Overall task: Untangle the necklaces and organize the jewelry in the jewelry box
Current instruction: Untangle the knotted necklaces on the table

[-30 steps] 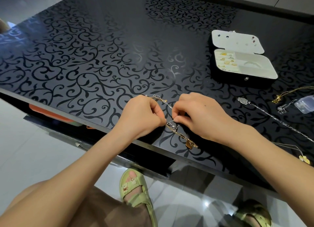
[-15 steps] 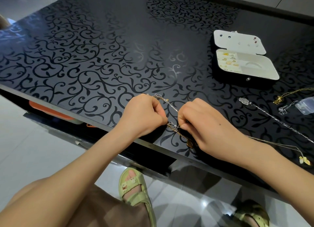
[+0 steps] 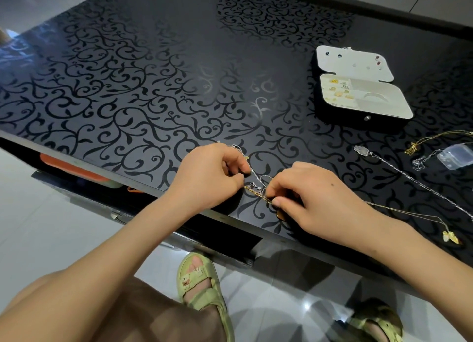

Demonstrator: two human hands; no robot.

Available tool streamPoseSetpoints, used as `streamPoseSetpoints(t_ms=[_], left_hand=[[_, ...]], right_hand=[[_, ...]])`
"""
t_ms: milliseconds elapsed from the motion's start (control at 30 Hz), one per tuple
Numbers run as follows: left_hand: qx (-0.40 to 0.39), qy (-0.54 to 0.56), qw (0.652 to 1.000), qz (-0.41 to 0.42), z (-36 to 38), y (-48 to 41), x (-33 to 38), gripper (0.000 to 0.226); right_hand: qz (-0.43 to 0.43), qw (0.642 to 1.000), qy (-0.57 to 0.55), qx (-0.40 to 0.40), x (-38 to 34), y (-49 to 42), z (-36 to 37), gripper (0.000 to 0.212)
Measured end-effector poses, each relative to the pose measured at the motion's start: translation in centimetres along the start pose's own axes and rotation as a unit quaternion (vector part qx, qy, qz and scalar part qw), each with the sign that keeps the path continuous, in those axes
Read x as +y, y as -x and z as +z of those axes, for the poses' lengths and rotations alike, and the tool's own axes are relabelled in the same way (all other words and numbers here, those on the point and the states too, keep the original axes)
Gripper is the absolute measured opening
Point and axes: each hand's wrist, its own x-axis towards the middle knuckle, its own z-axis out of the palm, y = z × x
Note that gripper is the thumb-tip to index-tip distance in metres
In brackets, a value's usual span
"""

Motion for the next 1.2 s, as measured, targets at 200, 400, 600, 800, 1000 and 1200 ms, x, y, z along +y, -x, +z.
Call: streamPoseSetpoints(t_ms=[200, 400, 600, 800, 1000, 1200], left_hand=[[0.006, -0.101, 0.993, 0.059, 0.2, -0.5, 1.0, 0.002], [-0.055, -0.128, 0.986, 0.088, 0.1, -1.1, 1.2, 0.014], [-0.057, -0.177, 0.977, 0.104, 0.7, -1.4, 1.1, 0.013], [-0.021, -0.190, 0.977, 0.092, 0.7, -1.3, 0.6, 0.015], [-0.009, -0.186, 0.978, 0.098, 0.4, -1.1, 0.2, 0.013], [-0.013, -0.184, 0.976, 0.116, 0.3, -1.1, 0.1, 0.010]], right_hand=[[-0.001, 1.000, 0.025, -0.016, 0.1, -0.2, -0.1, 0.011], [-0.001, 0.999, 0.051, 0.018, 0.4, -0.1, -0.2, 0.017], [-0.031, 0.995, 0.091, 0.034, 0.8, 0.5, 0.0, 0.009], [-0.042, 0.991, 0.115, 0.045, 1.2, 1.1, -0.3, 0.010], [-0.030, 0.990, 0.134, 0.038, 1.6, 1.5, -0.6, 0.012], [0.080, 0.993, -0.001, 0.092, 0.0, -0.1, 0.0, 0.009]])
